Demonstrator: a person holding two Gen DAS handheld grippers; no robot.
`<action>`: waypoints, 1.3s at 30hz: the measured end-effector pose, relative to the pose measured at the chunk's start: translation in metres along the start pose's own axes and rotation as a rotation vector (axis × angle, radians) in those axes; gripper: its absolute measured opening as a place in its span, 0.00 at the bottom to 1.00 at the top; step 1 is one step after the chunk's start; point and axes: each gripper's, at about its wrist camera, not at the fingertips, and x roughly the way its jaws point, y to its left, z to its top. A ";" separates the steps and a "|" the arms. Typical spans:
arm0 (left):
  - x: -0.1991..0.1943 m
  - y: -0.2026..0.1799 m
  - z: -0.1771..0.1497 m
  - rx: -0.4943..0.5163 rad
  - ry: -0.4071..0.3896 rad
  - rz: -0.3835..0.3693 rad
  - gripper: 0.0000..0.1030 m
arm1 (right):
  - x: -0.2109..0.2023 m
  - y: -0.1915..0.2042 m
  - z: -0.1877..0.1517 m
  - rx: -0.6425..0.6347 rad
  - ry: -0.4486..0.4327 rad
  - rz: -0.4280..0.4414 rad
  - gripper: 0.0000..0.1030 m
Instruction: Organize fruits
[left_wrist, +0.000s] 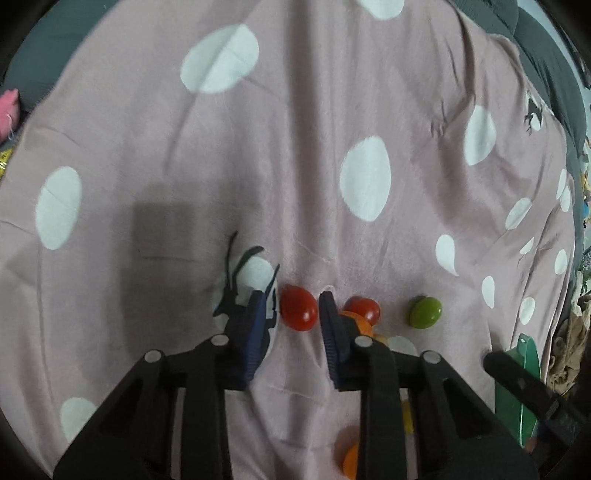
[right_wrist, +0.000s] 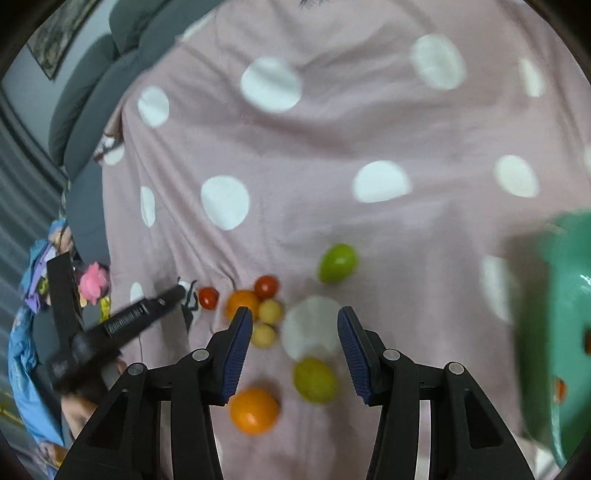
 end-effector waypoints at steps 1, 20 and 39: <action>0.003 0.001 0.000 -0.008 0.006 -0.006 0.26 | 0.015 0.007 0.007 -0.004 0.022 0.006 0.41; 0.035 0.002 0.000 -0.066 0.052 -0.033 0.22 | 0.122 0.033 0.016 0.040 0.213 -0.015 0.31; -0.046 -0.032 -0.028 0.054 -0.057 -0.054 0.22 | -0.007 -0.002 -0.019 0.045 -0.009 -0.081 0.29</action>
